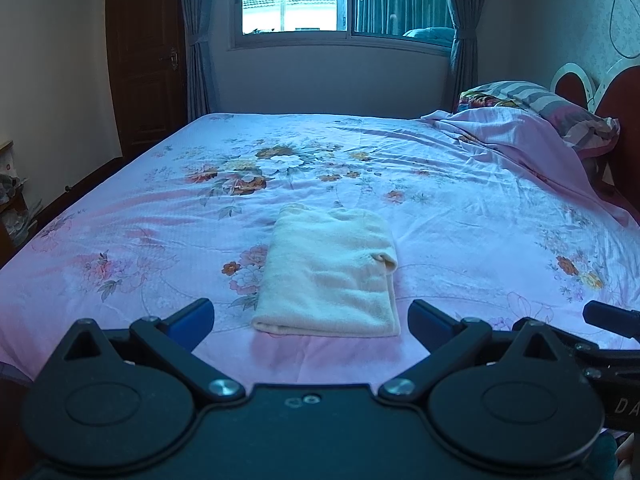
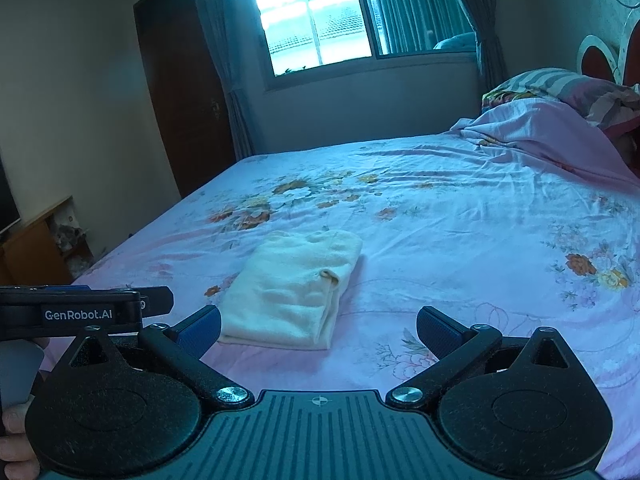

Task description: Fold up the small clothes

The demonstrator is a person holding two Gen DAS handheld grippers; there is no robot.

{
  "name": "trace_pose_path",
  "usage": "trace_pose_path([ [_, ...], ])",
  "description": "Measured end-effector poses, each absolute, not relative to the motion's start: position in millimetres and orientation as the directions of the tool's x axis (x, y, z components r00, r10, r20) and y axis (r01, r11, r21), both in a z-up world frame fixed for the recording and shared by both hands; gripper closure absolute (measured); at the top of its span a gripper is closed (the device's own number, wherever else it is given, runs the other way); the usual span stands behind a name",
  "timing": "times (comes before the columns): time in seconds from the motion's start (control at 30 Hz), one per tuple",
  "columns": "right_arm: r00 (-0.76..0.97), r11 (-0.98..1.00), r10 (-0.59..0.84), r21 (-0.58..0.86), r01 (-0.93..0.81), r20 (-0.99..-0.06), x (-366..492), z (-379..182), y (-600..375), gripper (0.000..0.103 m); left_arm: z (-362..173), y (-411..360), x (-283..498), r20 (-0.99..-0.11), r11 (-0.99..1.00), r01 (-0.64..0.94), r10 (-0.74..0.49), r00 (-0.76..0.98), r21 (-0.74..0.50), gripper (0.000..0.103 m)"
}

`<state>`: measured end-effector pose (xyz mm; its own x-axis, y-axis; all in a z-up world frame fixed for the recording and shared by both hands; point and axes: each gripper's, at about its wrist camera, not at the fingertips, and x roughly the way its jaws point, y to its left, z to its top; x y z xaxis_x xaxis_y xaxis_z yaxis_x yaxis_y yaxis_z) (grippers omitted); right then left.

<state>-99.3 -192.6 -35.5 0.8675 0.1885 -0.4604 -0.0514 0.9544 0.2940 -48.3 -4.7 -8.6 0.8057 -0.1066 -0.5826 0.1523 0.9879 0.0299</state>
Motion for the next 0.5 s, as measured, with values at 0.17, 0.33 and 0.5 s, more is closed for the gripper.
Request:
trace_pose_path([
  [0.17,0.866,0.954,0.189,0.294,-0.051,-0.462,-99.0,-35.5,-193.0,0.0,-8.6,-4.7,-47.8,-0.584,0.988,0.149,-0.104,0.805,0.029,0.002],
  [0.33,0.865,0.954,0.19,0.295,-0.051,-0.465,-99.0,-37.0,-193.3,0.0,-9.5,-4.8,-47.3,-0.587,0.988,0.151,-0.104,0.803,0.032,0.002],
  [0.5,0.863,0.954,0.187,0.297,-0.045,-0.47,-98.0,-39.6,-194.1,0.0,-13.2,-6.5,-44.3,-0.593,0.987,0.157,-0.107,0.798,0.032,0.002],
])
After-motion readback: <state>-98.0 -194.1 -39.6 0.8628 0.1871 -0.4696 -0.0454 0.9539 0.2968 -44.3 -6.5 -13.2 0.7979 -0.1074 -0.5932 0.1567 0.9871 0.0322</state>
